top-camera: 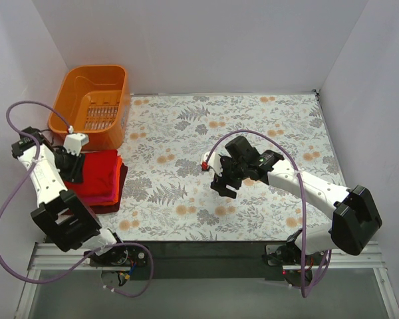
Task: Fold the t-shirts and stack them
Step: Neatly place the folded tshirt to the corner
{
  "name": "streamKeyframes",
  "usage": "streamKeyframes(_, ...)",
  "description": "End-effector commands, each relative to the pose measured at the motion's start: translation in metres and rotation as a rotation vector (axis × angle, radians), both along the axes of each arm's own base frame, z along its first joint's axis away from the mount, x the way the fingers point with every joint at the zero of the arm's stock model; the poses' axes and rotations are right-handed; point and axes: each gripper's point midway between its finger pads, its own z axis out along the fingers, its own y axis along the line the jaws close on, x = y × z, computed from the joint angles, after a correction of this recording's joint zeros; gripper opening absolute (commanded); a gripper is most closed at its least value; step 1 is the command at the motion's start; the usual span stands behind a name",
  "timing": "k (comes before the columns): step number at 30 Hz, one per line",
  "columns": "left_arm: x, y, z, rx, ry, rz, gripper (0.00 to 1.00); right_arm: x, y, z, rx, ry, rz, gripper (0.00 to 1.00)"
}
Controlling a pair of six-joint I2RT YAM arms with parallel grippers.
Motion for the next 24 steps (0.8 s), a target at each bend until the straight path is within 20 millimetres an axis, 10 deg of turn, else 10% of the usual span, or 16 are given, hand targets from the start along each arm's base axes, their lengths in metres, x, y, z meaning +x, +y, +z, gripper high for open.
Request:
streamKeyframes(1,-0.039,-0.021,-0.02,-0.031,0.101,-0.024,0.35,0.005,0.001,0.018,0.023,-0.041,0.002,0.8)
streamKeyframes(5,-0.06,-0.022,-0.05,0.007,0.149,-0.01,0.39,0.004,0.0,0.015,0.017,-0.033,0.003,0.8)
streamKeyframes(10,-0.056,-0.023,-0.041,0.021,0.103,-0.014,0.44,0.006,0.001,0.017,0.019,-0.041,0.003,0.8)
streamKeyframes(24,0.048,-0.094,0.109,-0.08,-0.413,-0.159,0.81,0.022,-0.018,0.058,0.144,-0.076,-0.18,0.98)
